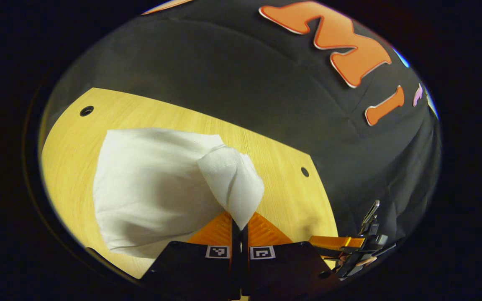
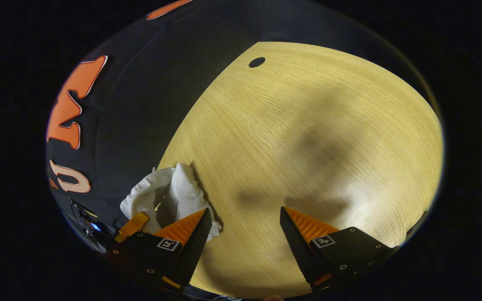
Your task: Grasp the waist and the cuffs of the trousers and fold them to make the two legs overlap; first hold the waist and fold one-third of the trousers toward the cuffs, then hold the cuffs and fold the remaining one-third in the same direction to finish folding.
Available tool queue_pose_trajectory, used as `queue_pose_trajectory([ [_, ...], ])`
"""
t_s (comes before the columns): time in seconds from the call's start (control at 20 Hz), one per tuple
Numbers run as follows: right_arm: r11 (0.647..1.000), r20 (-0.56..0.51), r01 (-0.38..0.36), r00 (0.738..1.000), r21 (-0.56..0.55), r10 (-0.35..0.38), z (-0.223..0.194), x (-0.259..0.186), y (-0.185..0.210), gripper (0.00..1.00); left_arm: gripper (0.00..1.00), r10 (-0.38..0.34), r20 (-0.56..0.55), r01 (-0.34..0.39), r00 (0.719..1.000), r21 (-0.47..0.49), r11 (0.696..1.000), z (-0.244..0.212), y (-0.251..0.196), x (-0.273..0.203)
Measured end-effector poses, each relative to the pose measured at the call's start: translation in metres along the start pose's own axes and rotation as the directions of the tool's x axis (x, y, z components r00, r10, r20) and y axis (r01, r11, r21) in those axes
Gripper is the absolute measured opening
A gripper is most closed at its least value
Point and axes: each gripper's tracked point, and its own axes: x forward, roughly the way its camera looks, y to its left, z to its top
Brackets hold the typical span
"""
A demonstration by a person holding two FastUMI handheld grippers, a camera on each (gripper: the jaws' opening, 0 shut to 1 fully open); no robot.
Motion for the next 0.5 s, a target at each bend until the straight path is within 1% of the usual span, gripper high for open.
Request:
queue_pose_trajectory([
  [0.25,0.999,-0.004,0.011,1.0,-0.042,-0.011,-0.004,-0.002,0.001,0.98,0.04,0.046,-0.07,-0.042,0.997,0.05,0.998,-0.037,-0.012,0.03],
  [0.35,0.998,-0.01,0.007,1.0,-0.056,-0.007,-0.006,0.001,0.007,0.98,0.07,0.051,-0.091,-0.044,0.995,0.079,0.996,-0.048,-0.02,0.035],
  [0.4,0.998,-0.013,0.005,1.0,-0.065,-0.006,-0.007,0.002,0.011,0.98,0.22,0.038,-0.1,-0.03,0.994,0.084,0.996,-0.054,-0.025,0.038],
  [0.5,0.996,-0.018,0.009,1.0,-0.09,-0.01,-0.012,0.003,0.016,0.98,0.43,0.03,-0.109,-0.02,0.994,0.093,0.995,-0.063,-0.034,0.04],
])
